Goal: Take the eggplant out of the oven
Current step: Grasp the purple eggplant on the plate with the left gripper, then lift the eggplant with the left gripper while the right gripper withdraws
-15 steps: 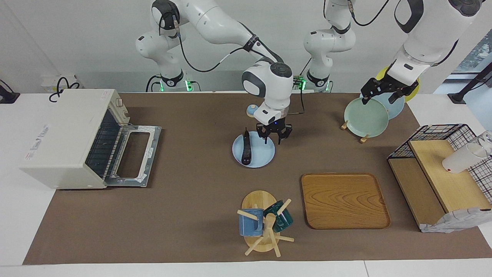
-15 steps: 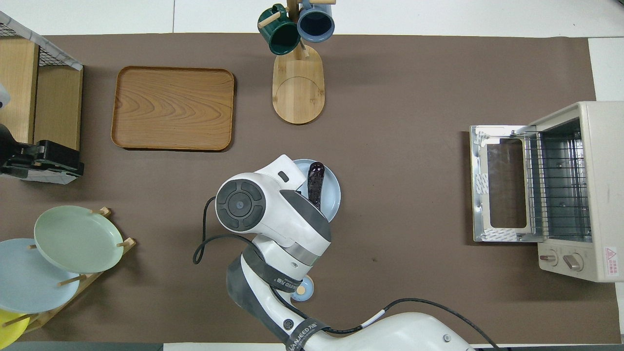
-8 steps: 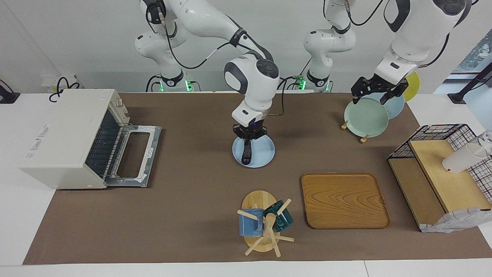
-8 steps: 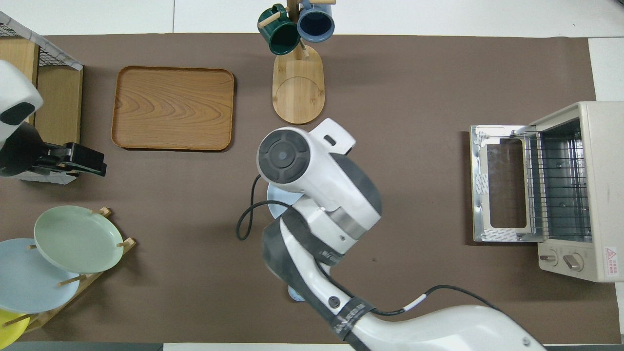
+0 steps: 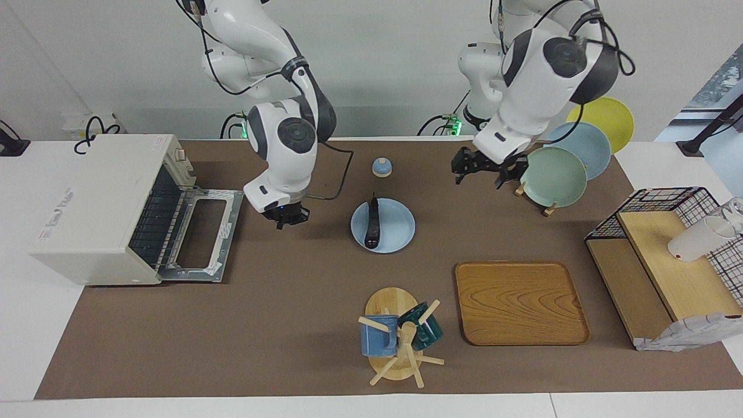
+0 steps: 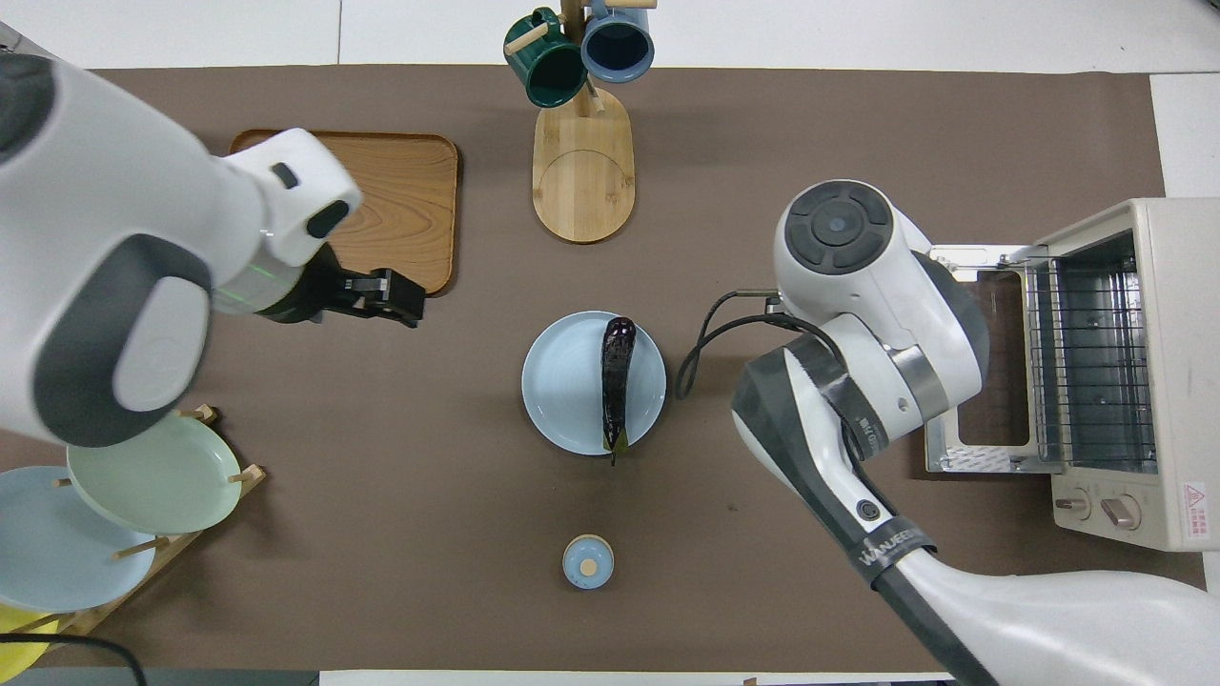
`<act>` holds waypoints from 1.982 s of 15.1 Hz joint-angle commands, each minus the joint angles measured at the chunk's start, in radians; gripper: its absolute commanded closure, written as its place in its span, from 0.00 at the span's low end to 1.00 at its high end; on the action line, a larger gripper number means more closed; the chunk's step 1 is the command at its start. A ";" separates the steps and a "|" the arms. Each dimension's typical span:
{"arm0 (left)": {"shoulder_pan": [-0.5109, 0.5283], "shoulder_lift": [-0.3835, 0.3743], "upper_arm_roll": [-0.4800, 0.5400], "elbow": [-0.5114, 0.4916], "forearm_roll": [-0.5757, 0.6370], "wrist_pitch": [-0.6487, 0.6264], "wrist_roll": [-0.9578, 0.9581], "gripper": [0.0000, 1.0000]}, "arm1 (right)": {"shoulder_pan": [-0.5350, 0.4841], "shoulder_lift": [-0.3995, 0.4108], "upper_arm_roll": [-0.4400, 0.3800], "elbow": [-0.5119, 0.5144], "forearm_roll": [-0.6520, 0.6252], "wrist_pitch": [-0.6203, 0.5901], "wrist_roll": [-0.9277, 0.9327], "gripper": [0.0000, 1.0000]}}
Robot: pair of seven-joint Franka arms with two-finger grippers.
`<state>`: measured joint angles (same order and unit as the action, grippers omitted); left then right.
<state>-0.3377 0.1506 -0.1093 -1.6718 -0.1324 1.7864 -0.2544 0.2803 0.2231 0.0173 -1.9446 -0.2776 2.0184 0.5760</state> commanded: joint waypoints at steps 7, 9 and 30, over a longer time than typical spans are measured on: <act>-0.199 0.217 0.019 -0.065 -0.012 0.341 -0.146 0.00 | -0.199 -0.041 0.018 -0.211 -0.034 0.267 -0.113 1.00; -0.216 0.244 0.019 -0.072 -0.012 0.393 -0.148 0.00 | -0.213 -0.025 0.018 -0.217 -0.034 0.295 -0.114 1.00; -0.268 0.268 0.019 -0.154 -0.012 0.502 -0.189 0.91 | -0.400 -0.203 0.013 -0.042 -0.078 -0.090 -0.622 1.00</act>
<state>-0.5930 0.4305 -0.1067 -1.8108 -0.1333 2.2844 -0.4193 -0.0718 0.0026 0.0384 -2.0056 -0.3664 1.9748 0.0228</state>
